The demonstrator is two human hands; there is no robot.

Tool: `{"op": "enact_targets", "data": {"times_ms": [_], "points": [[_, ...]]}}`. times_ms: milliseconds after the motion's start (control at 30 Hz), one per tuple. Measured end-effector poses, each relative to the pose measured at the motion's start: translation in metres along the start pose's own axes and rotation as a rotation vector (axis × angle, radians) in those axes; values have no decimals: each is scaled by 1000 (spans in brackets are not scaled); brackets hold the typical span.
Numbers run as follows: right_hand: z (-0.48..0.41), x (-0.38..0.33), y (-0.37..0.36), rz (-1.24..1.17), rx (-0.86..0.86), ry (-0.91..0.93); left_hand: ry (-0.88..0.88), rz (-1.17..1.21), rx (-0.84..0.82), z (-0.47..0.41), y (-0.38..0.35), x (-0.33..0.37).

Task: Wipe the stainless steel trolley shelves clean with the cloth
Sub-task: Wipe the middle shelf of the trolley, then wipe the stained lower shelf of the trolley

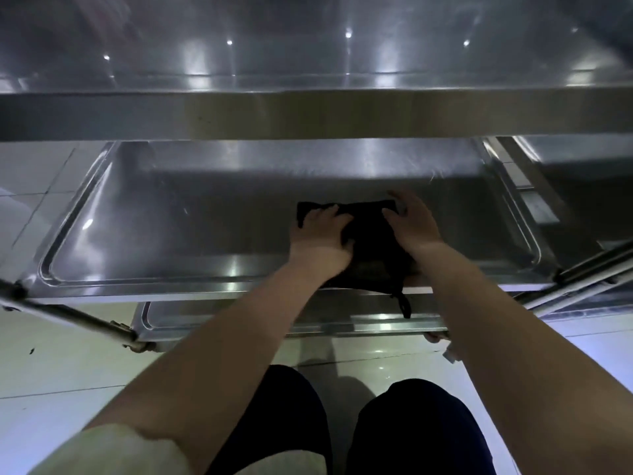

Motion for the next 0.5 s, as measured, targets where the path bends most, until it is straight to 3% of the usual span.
{"op": "enact_targets", "data": {"times_ms": [67, 133, 200, 300, 367, 500], "points": [[-9, -8, -5, 213, -104, 80, -5, 1, 138, -13, 18, -17], [-12, -13, -16, 405, -170, 125, -4, -43, 109, -24, 19, -27], [-11, -20, -25, 552, -137, 149, -2, -67, 61, -27, 13, -30], [-5, -32, -23, 681, -58, 226, -9, -60, 135, -24, 15, -27], [-1, -40, -16, 684, -51, 302, -31, -93, 203, -21, 29, -22], [22, -65, 22, 463, -25, 328, -110, -203, 308, 2, 73, -6]]}}
Point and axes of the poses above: each hand's wrist, its own z-axis away from the middle knuckle, its own y-axis out of the back of the hand, x = y × z, the point moved 5 cm from there along -z, towards the middle knuckle, and after that the axes turned 6 degrees about y, right-handed, at the moved point
